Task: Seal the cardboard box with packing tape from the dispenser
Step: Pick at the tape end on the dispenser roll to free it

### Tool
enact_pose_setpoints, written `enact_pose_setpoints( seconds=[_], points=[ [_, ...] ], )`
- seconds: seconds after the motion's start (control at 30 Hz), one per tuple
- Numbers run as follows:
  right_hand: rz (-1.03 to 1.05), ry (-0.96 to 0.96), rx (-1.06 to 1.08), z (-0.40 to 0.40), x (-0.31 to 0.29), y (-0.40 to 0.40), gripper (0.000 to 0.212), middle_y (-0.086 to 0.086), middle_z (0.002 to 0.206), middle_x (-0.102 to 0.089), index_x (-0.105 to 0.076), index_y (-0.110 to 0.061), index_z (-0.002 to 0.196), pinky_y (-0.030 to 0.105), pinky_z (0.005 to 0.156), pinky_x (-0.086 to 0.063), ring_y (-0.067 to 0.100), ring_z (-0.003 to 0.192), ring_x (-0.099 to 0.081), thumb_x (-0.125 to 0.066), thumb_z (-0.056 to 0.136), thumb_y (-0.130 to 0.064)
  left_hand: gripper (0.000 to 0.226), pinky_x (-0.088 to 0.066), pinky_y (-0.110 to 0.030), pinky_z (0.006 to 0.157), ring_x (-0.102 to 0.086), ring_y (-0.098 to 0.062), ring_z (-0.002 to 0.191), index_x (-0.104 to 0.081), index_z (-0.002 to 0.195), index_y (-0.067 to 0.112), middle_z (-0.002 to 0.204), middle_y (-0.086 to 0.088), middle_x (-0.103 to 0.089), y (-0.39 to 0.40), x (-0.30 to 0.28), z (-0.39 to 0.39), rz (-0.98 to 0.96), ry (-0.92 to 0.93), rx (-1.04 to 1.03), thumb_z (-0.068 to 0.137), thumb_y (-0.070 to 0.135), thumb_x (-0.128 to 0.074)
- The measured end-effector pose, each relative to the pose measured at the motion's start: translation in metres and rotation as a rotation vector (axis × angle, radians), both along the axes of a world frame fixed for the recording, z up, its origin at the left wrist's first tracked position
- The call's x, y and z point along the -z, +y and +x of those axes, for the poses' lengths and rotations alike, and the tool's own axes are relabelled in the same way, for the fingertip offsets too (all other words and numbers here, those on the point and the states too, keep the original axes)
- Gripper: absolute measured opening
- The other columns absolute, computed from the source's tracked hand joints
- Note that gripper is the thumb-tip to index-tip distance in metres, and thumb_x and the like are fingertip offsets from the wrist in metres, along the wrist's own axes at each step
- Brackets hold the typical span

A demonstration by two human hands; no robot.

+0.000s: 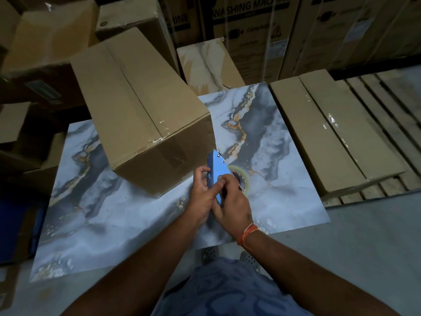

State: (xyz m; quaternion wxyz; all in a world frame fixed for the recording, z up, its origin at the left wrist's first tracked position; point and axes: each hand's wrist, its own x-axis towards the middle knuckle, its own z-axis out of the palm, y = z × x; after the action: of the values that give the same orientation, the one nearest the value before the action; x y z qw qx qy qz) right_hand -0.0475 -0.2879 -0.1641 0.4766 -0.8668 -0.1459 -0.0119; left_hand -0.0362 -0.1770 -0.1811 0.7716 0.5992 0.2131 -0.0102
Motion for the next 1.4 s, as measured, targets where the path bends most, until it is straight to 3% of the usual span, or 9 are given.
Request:
enact_pose_setpoints(
  seconds=[0.17, 0.3, 0.37, 0.47, 0.63, 0.77, 0.9, 1.13, 1.4],
  points=[
    [-0.046, -0.014, -0.143, 0.006, -0.020, -0.012, 0.065, 0.004, 0.105, -0.072, -0.037, -0.019, 0.143, 0.037, 0.065, -0.060, 0.022, 0.080, -0.073, -0.062, 0.085, -0.032, 0.057, -0.051, -0.057, 0.099, -0.068, -0.039, 0.109, -0.047, 0.128, 0.018, 0.124, -0.024, -0.070, 0.032, -0.007, 0.003, 0.039, -0.053, 0.129, 0.081, 0.020, -0.079],
    [0.120, -0.104, 0.031, 0.030, -0.045, -0.030, 0.030, -0.002, 0.075, -0.067, -0.060, -0.017, 0.117, 0.037, 0.062, -0.054, 0.013, 0.066, -0.064, -0.064, 0.087, -0.015, 0.058, -0.055, -0.049, 0.093, -0.067, -0.033, 0.108, -0.049, 0.130, 0.027, 0.127, -0.019, -0.068, 0.049, -0.017, 0.000, 0.001, -0.076, 0.259, 0.082, 0.013, -0.079],
    [0.291, 0.033, 0.069, 0.047, -0.052, -0.040, 0.023, 0.002, 0.082, -0.069, -0.065, -0.015, 0.109, 0.035, 0.070, -0.057, 0.012, 0.075, -0.065, -0.063, 0.087, -0.008, 0.060, -0.061, -0.039, 0.085, -0.070, -0.029, 0.101, -0.049, 0.130, 0.025, 0.123, -0.018, -0.069, 0.055, -0.021, 0.001, -0.077, -0.086, 0.307, 0.081, 0.007, -0.077],
    [0.568, 0.395, -0.062, 0.067, -0.060, -0.053, 0.025, 0.011, 0.096, -0.070, -0.064, -0.008, 0.113, 0.028, 0.078, -0.055, 0.016, 0.090, -0.065, -0.062, 0.089, 0.000, 0.059, -0.063, -0.034, 0.083, -0.073, -0.022, 0.093, -0.046, 0.130, 0.022, 0.114, -0.010, -0.074, 0.057, -0.034, 0.001, -0.258, -0.057, 0.394, 0.083, -0.007, -0.068],
    [0.599, 0.619, -0.200, 0.077, -0.056, -0.058, 0.042, 0.003, 0.103, -0.070, -0.062, -0.011, 0.122, 0.029, 0.075, -0.045, 0.011, 0.091, -0.064, -0.061, 0.080, -0.009, 0.082, -0.061, -0.040, 0.091, -0.072, -0.025, 0.099, -0.045, 0.136, 0.017, 0.118, -0.012, -0.070, 0.052, -0.046, 0.005, -0.426, -0.058, 0.490, 0.070, 0.012, -0.093],
    [0.623, 0.607, -0.219, 0.074, -0.058, -0.055, 0.040, 0.006, 0.101, -0.066, -0.062, -0.014, 0.118, 0.023, 0.069, -0.046, 0.008, 0.084, -0.062, -0.061, 0.079, -0.009, 0.074, -0.063, -0.037, 0.087, -0.073, -0.023, 0.095, -0.049, 0.130, 0.016, 0.114, -0.011, -0.073, 0.047, -0.053, 0.006, -0.403, -0.057, 0.484, 0.070, 0.015, -0.093],
    [0.614, 0.548, -0.194, 0.074, -0.056, -0.055, 0.048, 0.008, 0.105, -0.068, -0.058, -0.003, 0.129, 0.017, 0.069, -0.050, 0.006, 0.085, -0.065, -0.064, 0.081, -0.009, 0.073, -0.063, -0.036, 0.088, -0.074, -0.022, 0.097, -0.051, 0.128, 0.016, 0.115, -0.010, -0.073, 0.049, -0.059, 0.005, -0.386, -0.071, 0.469, 0.069, 0.016, -0.094],
    [0.653, 0.480, -0.174, 0.075, -0.057, -0.053, 0.041, 0.010, 0.094, -0.068, -0.053, 0.005, 0.132, 0.011, 0.068, -0.051, -0.001, 0.079, -0.069, -0.064, 0.092, 0.007, 0.074, -0.062, -0.037, 0.090, -0.074, -0.023, 0.097, -0.050, 0.130, 0.017, 0.116, -0.011, -0.073, 0.055, -0.062, 0.003, -0.405, -0.092, 0.448, 0.070, 0.016, -0.093],
    [0.665, 0.570, -0.210, 0.083, -0.054, -0.048, 0.042, -0.005, 0.082, -0.068, -0.061, -0.009, 0.128, 0.022, 0.060, -0.038, 0.004, 0.072, -0.060, -0.071, 0.088, -0.004, 0.065, -0.062, -0.036, 0.089, -0.073, -0.023, 0.096, -0.058, 0.126, 0.020, 0.115, -0.011, -0.073, 0.054, -0.064, -0.003, -0.367, -0.102, 0.445, 0.071, 0.017, -0.093]
  ],
)
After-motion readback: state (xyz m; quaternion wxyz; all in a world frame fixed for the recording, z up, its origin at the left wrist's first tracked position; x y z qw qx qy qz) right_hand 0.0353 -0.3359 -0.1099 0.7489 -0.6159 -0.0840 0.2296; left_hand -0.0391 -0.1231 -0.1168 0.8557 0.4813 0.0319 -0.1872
